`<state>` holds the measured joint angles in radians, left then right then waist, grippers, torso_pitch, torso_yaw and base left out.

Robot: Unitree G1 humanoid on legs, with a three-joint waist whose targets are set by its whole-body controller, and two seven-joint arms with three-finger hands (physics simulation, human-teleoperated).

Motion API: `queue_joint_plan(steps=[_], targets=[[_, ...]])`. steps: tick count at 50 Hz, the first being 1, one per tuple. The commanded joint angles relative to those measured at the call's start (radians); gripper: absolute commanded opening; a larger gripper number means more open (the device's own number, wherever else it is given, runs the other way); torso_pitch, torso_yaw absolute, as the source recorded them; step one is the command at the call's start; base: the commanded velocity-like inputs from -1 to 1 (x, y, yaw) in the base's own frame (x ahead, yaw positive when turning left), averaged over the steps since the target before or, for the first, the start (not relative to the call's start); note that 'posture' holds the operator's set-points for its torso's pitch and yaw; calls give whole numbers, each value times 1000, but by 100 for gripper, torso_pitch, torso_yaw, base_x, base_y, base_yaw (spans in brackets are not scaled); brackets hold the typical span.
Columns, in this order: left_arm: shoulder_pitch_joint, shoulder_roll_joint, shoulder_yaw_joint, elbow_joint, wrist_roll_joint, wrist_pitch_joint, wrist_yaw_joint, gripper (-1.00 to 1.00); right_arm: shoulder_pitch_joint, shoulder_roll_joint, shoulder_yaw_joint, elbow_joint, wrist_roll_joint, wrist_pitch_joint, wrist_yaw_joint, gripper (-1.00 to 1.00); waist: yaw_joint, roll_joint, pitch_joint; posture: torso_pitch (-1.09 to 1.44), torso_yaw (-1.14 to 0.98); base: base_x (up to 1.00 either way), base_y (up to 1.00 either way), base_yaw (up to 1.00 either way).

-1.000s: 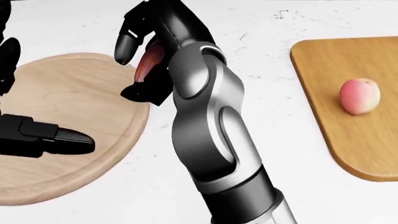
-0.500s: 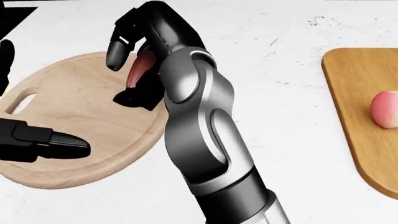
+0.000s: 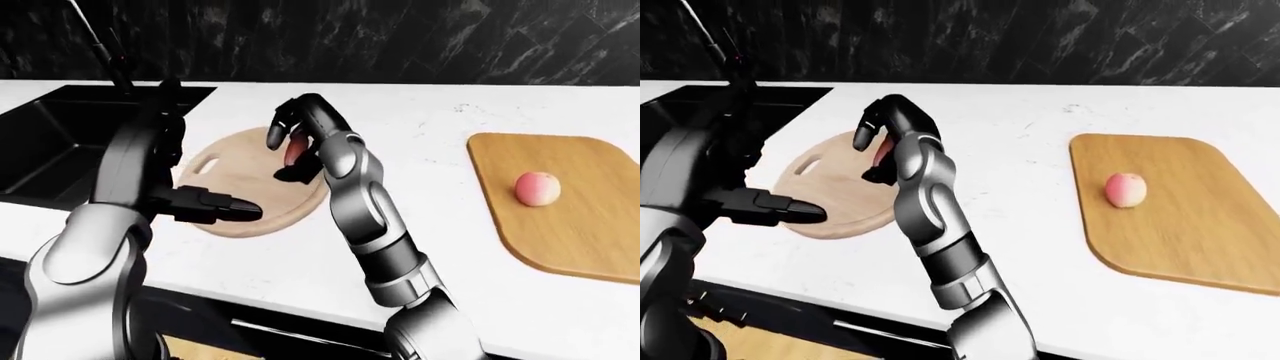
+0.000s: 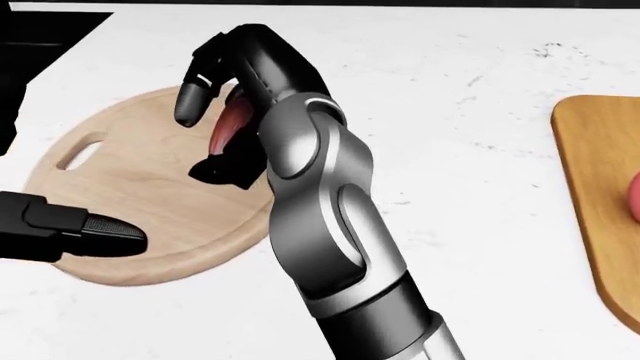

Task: Place the apricot and the date on separate cutting boards.

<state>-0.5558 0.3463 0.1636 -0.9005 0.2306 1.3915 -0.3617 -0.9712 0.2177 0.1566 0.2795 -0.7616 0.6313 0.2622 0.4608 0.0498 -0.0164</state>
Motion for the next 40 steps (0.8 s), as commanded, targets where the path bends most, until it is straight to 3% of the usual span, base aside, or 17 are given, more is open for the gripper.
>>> queue_joint_plan(steps=[1,6,28,40], targets=[[-21,10,7,-15,12,-33,7,100,-15,12,0,-38,-7,-23,-11,-54,9,8,-10,0,46,0,0,0],[-15,13,11,-24,17,-29,-3,100,-3,14,4,-44,-11,-17,-2,-33,21,9,-13,0,46,0,0,0],[-23,15,4,-21,34,-22,-17,100,22,21,14,-52,-35,-3,30,3,40,7,-21,0,46,0,0,0],[-17,9,2,-18,42,-30,-20,100,41,19,14,-52,-48,0,44,45,44,1,-30,0,46,0,0,0]])
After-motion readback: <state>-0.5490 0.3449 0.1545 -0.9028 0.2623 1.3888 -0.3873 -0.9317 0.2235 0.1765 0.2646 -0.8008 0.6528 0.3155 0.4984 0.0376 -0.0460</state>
